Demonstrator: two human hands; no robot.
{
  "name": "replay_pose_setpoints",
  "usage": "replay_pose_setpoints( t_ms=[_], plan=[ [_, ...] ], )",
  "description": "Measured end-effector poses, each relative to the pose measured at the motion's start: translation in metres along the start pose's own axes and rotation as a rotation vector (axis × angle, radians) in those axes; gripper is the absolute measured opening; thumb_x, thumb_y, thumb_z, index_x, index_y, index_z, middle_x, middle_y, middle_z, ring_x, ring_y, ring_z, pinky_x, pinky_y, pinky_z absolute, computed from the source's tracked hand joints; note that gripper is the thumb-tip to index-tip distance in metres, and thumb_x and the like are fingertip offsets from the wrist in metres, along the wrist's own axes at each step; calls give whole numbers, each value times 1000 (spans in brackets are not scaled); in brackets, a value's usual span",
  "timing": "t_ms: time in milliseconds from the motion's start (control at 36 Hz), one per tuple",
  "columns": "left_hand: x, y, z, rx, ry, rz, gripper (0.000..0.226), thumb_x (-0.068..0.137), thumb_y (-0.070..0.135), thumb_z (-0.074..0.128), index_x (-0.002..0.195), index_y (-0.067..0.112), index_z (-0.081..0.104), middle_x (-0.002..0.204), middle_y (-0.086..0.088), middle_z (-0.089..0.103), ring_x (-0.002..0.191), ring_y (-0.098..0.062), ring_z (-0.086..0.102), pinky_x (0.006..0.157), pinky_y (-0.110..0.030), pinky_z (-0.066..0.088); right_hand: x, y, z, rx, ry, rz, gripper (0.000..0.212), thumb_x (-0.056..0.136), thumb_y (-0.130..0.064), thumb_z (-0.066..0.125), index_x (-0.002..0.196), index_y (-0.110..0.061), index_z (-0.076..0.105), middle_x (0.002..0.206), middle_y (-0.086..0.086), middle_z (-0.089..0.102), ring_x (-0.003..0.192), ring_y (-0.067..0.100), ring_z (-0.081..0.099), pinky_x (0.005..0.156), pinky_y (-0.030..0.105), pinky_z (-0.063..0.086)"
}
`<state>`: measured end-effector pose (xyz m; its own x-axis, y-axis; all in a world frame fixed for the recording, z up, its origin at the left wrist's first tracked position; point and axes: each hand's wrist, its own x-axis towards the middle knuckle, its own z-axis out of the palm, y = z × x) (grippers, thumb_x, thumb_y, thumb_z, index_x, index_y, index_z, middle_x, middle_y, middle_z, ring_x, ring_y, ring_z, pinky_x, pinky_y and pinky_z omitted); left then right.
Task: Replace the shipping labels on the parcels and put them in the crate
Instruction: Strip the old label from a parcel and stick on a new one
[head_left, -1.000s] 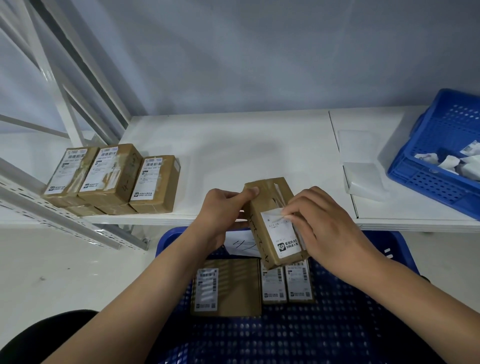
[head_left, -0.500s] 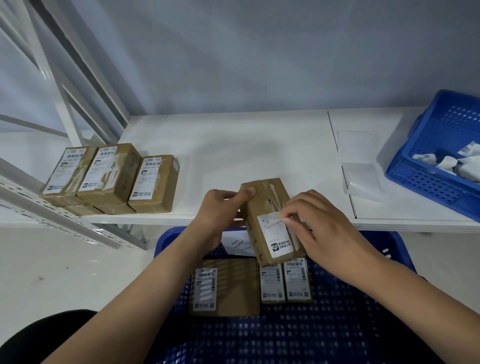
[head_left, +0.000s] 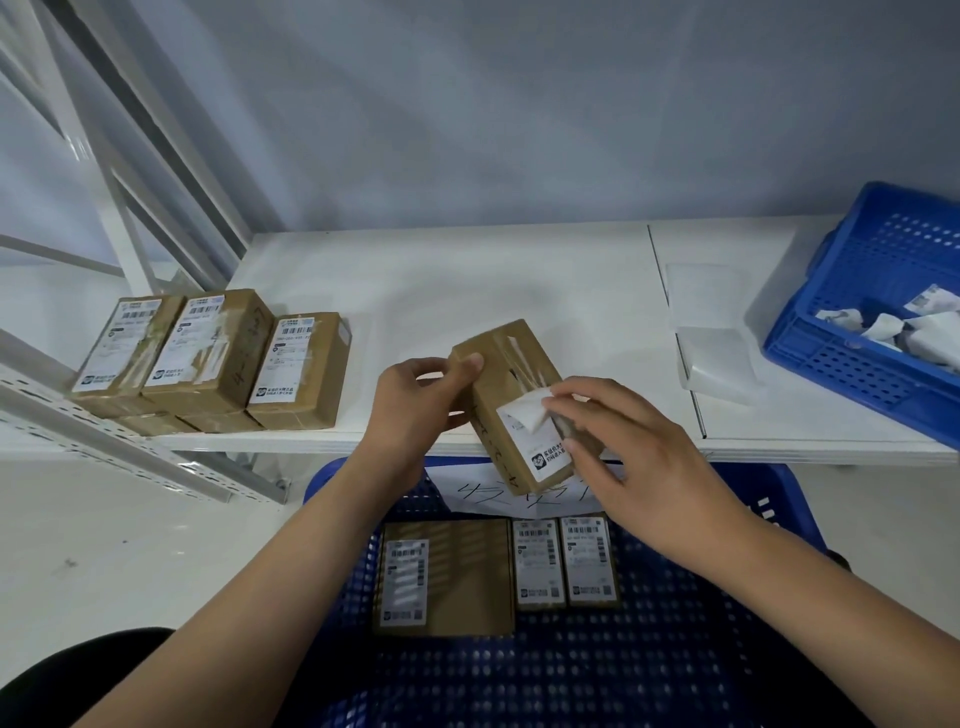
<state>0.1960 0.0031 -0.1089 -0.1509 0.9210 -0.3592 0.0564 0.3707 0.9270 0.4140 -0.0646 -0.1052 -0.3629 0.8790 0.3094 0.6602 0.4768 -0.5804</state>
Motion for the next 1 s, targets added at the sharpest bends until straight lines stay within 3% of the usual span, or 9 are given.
replay_pose_setpoints(
  t_ms=[139, 222, 417, 556, 694, 806, 1000],
  plan=[
    [4, -2, -8, 0, 70, 8, 48, 87, 33, 80, 124, 11, 60, 111, -11, 74, 100, -25, 74, 87, -43, 63, 3, 2, -2, 83, 51, 115, 29, 94, -4, 61, 120, -13, 69, 128, -10, 53, 91, -1, 59, 85, 4, 41],
    [0, -1, -6, -7, 12, 24, 45, 87, 31, 80, 124, 13, 60, 107, -9, 76, 97, -22, 75, 84, -36, 63, 3, 5, 0, 104, 51, 203, 27, 93, 0, 63, 117, -12, 69, 122, -7, 55, 90, 5, 61, 85, 2, 40],
    [-13, 4, 6, -77, -216, 14, 46, 90, 30, 75, 129, 9, 62, 107, -8, 78, 100, -23, 75, 88, -36, 61, 9, 9, -1, 295, -9, 585, 46, 100, -36, 57, 144, -31, 45, 134, -16, 51, 117, 2, 54, 98, 29, 50],
    [-14, 7, 6, -138, -233, -11, 46, 92, 32, 71, 130, 9, 61, 108, -8, 78, 103, -25, 75, 95, -38, 59, 13, 17, -1, 795, 2, 882, 42, 96, -48, 62, 136, -38, 55, 128, -9, 66, 115, 12, 64, 107, 45, 47],
    [-13, 7, 4, -181, -181, -33, 48, 95, 35, 68, 134, 8, 60, 111, -8, 77, 101, -25, 75, 99, -42, 57, 13, 18, 0, 889, -34, 880, 43, 93, -40, 67, 135, -35, 56, 117, -4, 73, 106, 16, 70, 106, 43, 49],
    [-17, 8, 7, -186, -198, -62, 48, 100, 41, 59, 134, 7, 59, 113, -8, 77, 104, -22, 75, 102, -40, 54, 15, 16, -2, 844, 30, 862, 32, 97, -39, 63, 128, -36, 62, 112, -4, 75, 104, 16, 71, 105, 44, 50],
    [-23, 7, 13, -123, -257, -127, 37, 94, 35, 70, 118, 7, 69, 108, -7, 78, 100, -22, 75, 88, -35, 60, 17, 17, -9, 943, 51, 873, 27, 101, -26, 59, 127, -28, 66, 111, -1, 76, 104, 18, 72, 103, 46, 51]
  ],
)
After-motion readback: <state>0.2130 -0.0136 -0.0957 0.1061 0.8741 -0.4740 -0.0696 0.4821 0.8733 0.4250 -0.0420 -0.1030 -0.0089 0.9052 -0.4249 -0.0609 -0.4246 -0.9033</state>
